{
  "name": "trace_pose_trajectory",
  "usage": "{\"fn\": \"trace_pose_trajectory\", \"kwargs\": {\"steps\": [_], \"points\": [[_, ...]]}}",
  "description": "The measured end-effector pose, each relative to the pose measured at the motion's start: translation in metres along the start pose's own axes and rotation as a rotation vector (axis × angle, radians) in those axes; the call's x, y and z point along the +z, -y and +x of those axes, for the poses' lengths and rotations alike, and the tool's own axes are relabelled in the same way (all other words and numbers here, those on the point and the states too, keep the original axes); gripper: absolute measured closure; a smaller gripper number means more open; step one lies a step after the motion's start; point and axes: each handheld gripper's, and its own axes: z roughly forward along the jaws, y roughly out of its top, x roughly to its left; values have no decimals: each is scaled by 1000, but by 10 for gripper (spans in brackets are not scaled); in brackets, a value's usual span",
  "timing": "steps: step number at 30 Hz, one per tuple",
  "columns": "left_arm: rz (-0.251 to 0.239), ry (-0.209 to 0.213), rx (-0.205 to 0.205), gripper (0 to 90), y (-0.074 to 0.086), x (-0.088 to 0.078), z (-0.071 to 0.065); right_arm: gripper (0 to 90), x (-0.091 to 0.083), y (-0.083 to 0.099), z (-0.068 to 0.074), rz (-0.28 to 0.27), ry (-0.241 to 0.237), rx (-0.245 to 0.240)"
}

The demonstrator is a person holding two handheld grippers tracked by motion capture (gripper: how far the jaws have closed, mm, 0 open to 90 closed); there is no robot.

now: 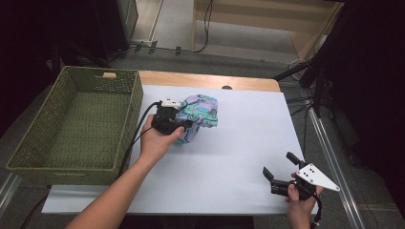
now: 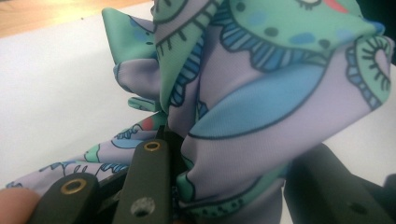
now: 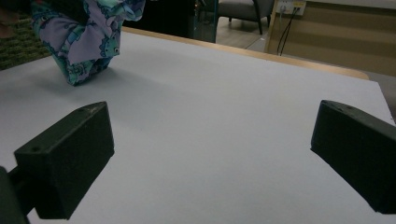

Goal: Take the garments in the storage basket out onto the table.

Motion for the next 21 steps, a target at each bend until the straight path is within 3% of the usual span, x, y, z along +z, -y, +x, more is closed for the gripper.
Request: {"fn": "trace_pose_trajectory", "kwargs": {"steps": [9,21], "points": [[50,26,11,613,13,14,-3,0,-1,0,-1,1,3,3],[54,80,39,567,21,19,-10,0,-1,0,-1,2,4,0]]}}
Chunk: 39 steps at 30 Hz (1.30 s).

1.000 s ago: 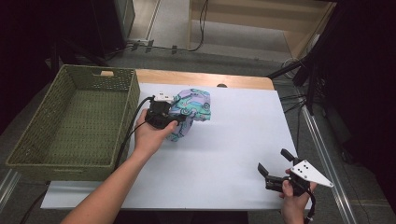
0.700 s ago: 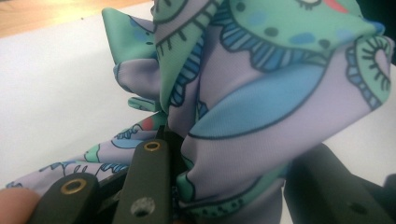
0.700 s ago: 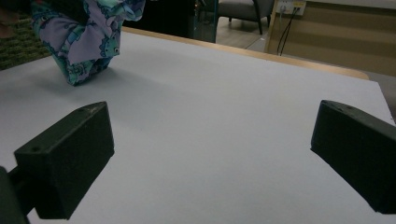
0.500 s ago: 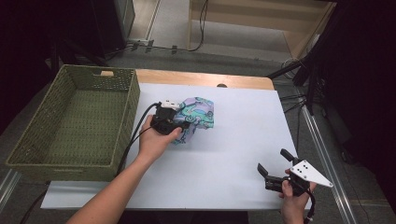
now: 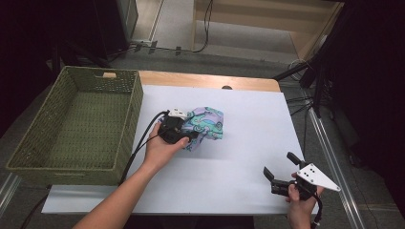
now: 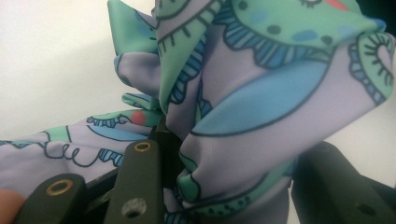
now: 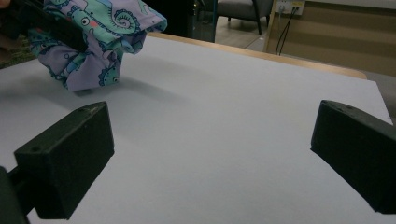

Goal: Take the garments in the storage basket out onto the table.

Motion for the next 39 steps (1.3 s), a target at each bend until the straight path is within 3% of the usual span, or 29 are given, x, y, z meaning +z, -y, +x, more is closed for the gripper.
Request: {"fn": "trace_pose_trajectory", "kwargs": {"steps": [5,12,20,26,32,35,39], "points": [[20,8,29,514,2,1,-5,0,0,0,0,2,0,-1],[32,57,24,344,3,2,-9,0,0,0,1,4,1,-1],[17,92,23,246,8,-2,-12,0,-1,0,0,1,2,-4],[-21,118,15,149,16,-9,-12,0,-1,0,0,1,2,-4],[-59,143,39,10,28,-19,-15,0,0,-1,0,0,2,-5],[-87,151,51,0,34,-24,-17,0,0,-1,1,4,-1,-9],[-115,124,69,0,42,-32,-21,0,0,-2,3,4,-4,-7]]}}
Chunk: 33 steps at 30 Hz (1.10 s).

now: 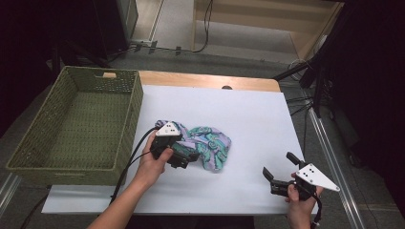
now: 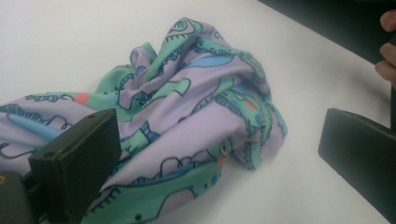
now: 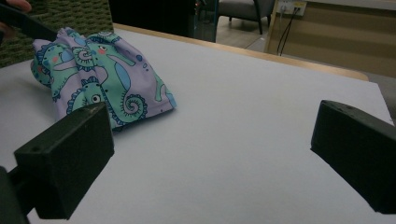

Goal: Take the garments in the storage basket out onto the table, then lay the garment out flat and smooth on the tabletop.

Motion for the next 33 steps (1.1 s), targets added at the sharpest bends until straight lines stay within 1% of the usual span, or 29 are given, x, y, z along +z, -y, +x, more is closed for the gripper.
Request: {"fn": "trace_pose_trajectory", "kwargs": {"steps": [2,6,10,11,13,14,16,17,20,21,24,25,26,27,28,29,30,31,32,33], "points": [[-26,11,-3,0,4,-5,-1,0,0,-1,1,4,5,-1],[-71,6,-12,0,13,-14,-2,0,1,-5,4,1,-2,-12],[-103,-24,-25,0,21,-23,-3,0,4,-9,6,-1,-9,1],[-104,-27,-27,0,22,-25,-3,0,5,-11,7,-4,-12,3],[-95,-56,-24,0,22,-27,-3,0,7,-16,10,-2,-16,8],[-93,-63,-28,0,21,-28,-3,0,8,-20,12,-2,-23,10],[-100,-68,-37,0,20,-32,-2,0,12,-29,18,-2,-42,11],[-103,-73,-35,0,20,-33,-3,0,15,-34,22,1,-61,12],[-112,-85,-34,0,20,-35,-3,0,29,-48,32,30,-121,-3],[-111,-81,-37,0,20,-36,-3,23,35,-53,35,36,-145,-2],[-116,-77,-59,0,20,-37,-1,53,56,-64,42,45,-214,26],[-120,-86,-61,25,20,-38,-1,77,63,-67,44,55,-232,38],[-120,-103,-65,63,20,-38,-1,129,70,-70,47,65,-250,47],[-116,-119,-61,89,21,-38,0,159,78,-73,49,83,-267,60],[-113,-134,-63,113,21,-38,0,158,86,-76,51,97,-283,67],[-113,-132,-70,132,22,-38,2,172,92,-78,54,109,-302,69],[-114,-128,-77,131,23,-37,3,210,99,-79,57,129,-309,73],[-112,-124,-78,137,24,-37,4,241,105,-80,61,149,-301,73],[-111,-117,-78,159,25,-36,5,265,109,-79,64,166,-290,69],[-102,-124,-75,188,25,-34,4,283,113,-78,68,184,-287,61]]}}
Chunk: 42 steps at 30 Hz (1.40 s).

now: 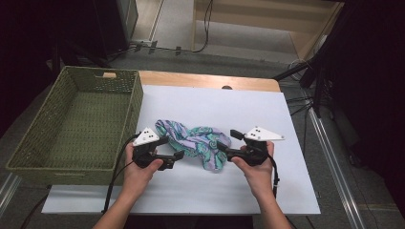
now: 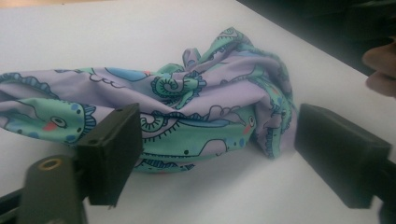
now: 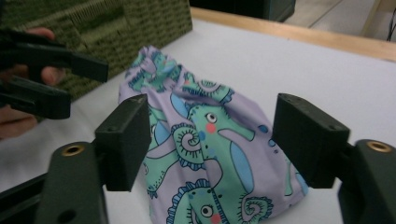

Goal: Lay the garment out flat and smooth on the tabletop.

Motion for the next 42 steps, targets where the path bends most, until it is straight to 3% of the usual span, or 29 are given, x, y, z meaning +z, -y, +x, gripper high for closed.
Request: {"fn": "trace_pose_trajectory", "kwargs": {"steps": [2,5,6,7,10,13,16,20,27,30,32,34,38,42], "points": [[20,-31,15,281,2,5,-2,319,10,6,3,23,8,2],[45,-55,15,403,5,14,-5,384,24,18,9,100,-6,-5],[56,-61,20,444,6,17,-5,459,26,22,11,115,-3,-17],[69,-68,23,478,7,21,-6,603,29,26,12,127,-5,-28],[105,-89,38,636,9,29,-5,837,32,33,12,146,-37,-34],[116,-62,46,892,11,28,-5,875,28,34,12,139,-49,-44],[121,-19,76,897,11,23,-9,877,16,29,12,107,-34,-61],[122,32,98,898,11,15,-17,877,-9,20,4,39,-13,-48],[184,57,144,899,21,8,-23,877,-53,19,-22,-45,91,3],[163,49,122,899,19,0,-19,876,-73,21,-39,-88,145,51],[132,29,67,898,19,-3,-14,876,-83,24,-52,-104,179,91],[115,39,38,897,21,-1,-10,876,-88,30,-64,-97,216,131],[114,44,26,866,26,5,-9,876,-90,47,-86,-74,287,200],[100,59,30,793,26,9,-12,867,-93,57,-97,-48,369,222]]}}
